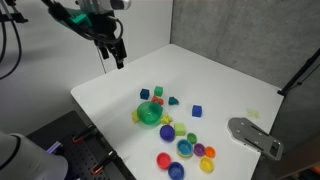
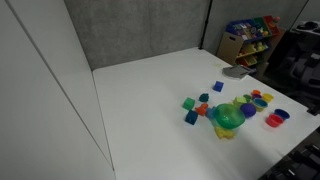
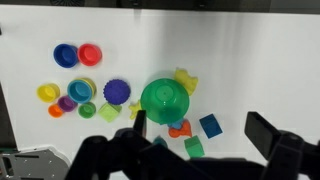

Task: Put the purple ball in the big green bowl

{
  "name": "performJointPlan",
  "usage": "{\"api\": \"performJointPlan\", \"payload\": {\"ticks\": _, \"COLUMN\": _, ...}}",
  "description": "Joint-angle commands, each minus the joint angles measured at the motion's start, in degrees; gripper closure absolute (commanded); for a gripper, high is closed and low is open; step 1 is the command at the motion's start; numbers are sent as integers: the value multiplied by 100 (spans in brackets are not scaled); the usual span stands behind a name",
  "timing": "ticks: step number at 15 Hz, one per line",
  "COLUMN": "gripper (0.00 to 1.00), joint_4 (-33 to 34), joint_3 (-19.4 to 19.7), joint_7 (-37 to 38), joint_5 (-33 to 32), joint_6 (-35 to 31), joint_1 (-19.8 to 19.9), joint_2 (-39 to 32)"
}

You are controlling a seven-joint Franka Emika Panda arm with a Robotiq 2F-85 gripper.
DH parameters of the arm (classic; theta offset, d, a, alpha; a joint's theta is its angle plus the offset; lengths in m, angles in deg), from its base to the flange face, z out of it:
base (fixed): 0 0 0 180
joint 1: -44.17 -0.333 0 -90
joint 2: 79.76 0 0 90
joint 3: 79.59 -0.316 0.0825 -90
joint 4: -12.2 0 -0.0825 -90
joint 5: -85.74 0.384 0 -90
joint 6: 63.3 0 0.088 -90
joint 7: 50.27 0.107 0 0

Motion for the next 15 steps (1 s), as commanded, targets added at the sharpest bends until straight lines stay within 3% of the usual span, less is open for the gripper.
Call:
{"api": "performJointPlan", "payload": {"ticks": 1, "gripper": 0, "joint_4": 11, "joint_3": -10, "joint_7": -5, "joint_5": 7, "joint_6": 13, "joint_1": 10, "joint_2": -2}}
{"api": "performJointPlan", "payload": {"ticks": 11, "gripper": 0, "joint_4": 11, "joint_3": -10, "joint_7": -5, "joint_5": 7, "joint_6": 13, "joint_1": 10, "joint_2": -2}}
{"api": "performJointPlan", "payload": {"ticks": 15, "gripper": 0, "joint_4": 226, "joint_3": 2, "joint_7": 18, "joint_5": 41, "joint_6": -315, "joint_1": 13, "joint_2": -474}}
